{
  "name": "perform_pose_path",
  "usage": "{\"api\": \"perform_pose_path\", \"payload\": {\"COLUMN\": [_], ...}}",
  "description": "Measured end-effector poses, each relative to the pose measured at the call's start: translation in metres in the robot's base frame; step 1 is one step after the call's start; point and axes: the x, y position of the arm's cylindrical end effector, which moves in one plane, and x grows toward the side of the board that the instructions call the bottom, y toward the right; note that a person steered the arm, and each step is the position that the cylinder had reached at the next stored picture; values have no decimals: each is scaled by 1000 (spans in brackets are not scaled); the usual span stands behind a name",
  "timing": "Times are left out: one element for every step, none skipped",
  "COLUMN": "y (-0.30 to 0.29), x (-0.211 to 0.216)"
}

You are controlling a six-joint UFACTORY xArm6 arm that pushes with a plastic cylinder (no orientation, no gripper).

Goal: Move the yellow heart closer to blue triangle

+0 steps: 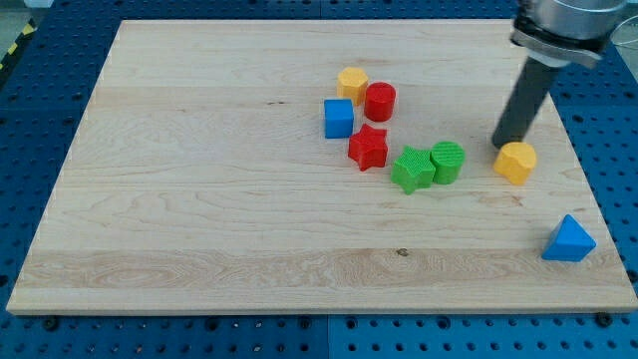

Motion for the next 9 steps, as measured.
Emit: {"api": "perform_pose_path", "payload": {"y": [5,0,-21,-45,-47,-41,-40,-40,-40], "x": [38,34,11,21,52,57,57,57,49]}}
